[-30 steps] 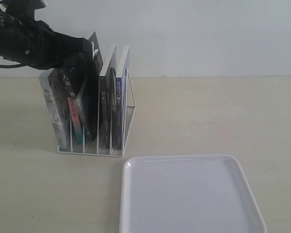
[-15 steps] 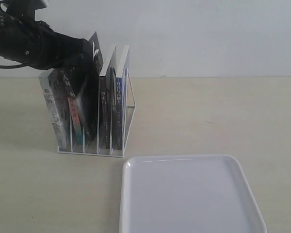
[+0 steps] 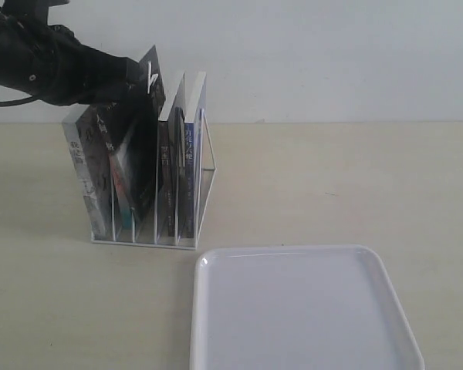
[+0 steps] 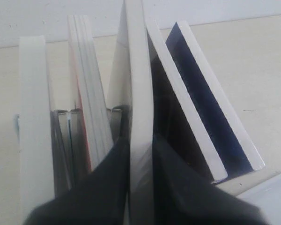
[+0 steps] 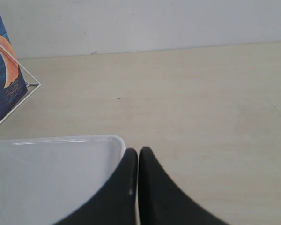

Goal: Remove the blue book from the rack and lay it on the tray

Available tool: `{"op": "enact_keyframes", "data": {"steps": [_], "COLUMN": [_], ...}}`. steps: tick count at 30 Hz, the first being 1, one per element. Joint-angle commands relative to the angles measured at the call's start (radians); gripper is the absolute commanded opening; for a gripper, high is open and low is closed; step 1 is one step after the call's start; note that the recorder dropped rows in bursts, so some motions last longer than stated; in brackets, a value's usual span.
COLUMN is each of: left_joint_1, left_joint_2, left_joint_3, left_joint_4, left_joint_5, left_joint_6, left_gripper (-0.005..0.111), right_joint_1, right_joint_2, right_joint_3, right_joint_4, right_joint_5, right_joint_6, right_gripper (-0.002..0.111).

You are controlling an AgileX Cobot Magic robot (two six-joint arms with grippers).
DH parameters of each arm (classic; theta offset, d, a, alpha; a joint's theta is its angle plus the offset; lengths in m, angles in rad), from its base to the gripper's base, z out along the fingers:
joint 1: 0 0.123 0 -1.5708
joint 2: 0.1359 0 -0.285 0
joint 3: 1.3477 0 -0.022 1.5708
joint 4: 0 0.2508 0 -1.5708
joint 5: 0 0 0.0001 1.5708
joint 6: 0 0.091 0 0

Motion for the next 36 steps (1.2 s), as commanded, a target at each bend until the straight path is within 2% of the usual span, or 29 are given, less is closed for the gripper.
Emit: {"op": "enact_keyframes", "data": {"steps": [1,6,12,14,26,30,34,36], "left_joint_1": [-0.015,-0.051,-0.058,-0.058,-0.058,-0.065,-0.111,-0.154], "left_joint_2": [-0.018,-0.018,-0.018,-0.018,-0.018,-0.020,-0.020,-0.020], "left_joint_3": [-0.003,-0.003,-0.003,-0.003,-0.003,-0.030,-0.054,-0.065], "left_joint_4": [-0.026,-0.026,-0.029,-0.029,-0.037,-0.059,-0.059,-0.056], "left_joint_5": [-0.023,-0.052,-0.060,-0.063,-0.063,-0.011,0.015,0.015], "left_joint_6": [0.037,0.048,0.025,0.014,-0.001,0.003,0.080,0.108], "left_gripper": [0.004,0.007,0.036,0.041,0.041,0.041,0.041,0.041], "right_joint_1": [-0.005,-0.005,-0.005,-0.005,-0.005,-0.005,-0.005,-0.005], "right_joint_2": [-0.005,-0.005,-0.005,-0.005,-0.005,-0.005,-0.005,-0.005], "right_joint_3": [-0.001,-0.001,-0.001,-0.001,-0.001,-0.001,-0.001,-0.001], "right_joint_4": [-0.005,-0.005,-0.005,-0.005,-0.005,-0.005,-0.005,-0.005], "right_joint_5": [-0.008,-0.008,-0.008,-0.010,-0.010,-0.010,-0.010,-0.010], "right_joint_6": [0.002,0.002,0.002,0.002,0.002,0.002,0.002,0.002], "right_gripper": [0.000,0.000,0.000,0.000,0.000,0.000,0.000,0.000]}}
